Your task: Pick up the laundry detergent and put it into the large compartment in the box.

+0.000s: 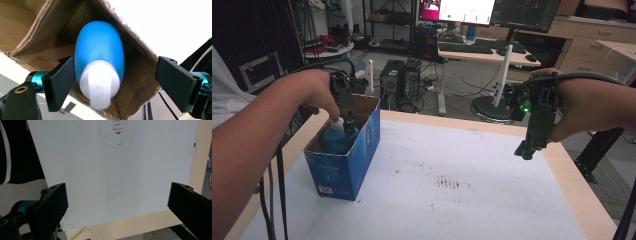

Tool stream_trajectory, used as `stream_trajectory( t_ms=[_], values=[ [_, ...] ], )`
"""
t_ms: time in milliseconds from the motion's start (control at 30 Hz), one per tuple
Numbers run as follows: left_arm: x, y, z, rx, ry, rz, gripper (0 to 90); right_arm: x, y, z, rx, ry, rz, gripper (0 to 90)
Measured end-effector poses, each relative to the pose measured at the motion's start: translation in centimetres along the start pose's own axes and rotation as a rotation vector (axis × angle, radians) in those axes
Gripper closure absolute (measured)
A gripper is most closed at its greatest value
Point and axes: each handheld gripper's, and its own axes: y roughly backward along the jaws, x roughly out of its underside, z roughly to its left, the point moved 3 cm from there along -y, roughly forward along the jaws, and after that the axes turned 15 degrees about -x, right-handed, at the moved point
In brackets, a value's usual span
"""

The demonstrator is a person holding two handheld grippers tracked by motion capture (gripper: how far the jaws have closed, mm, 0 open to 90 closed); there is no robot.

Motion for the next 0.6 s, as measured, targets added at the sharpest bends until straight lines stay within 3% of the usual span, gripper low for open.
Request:
stream_trajectory(
  t_ms=[233,300,367,600],
  values=[
    [-0.2,1.3,-0.2,-0.036,-0.025,0.003,11.1,0.0,-0.1,0.0,0.000,-0.001,0.002,2.0],
    [-0.4,2.1,-0.6,-0.046,-0.063,0.004,10.0,0.1,0.0,0.0,-0.001,0.000,-0.003,2.0],
    [-0.6,2.6,-1.0,-0.041,-0.059,0.009,8.0,0.1,0.0,0.0,0.000,-0.004,-0.001,2.0],
    [-1.6,4.0,-2.4,-0.064,-0.120,0.006,4.5,0.4,-0.1,0.0,0.003,-0.007,-0.001,2.0]
  ],
)
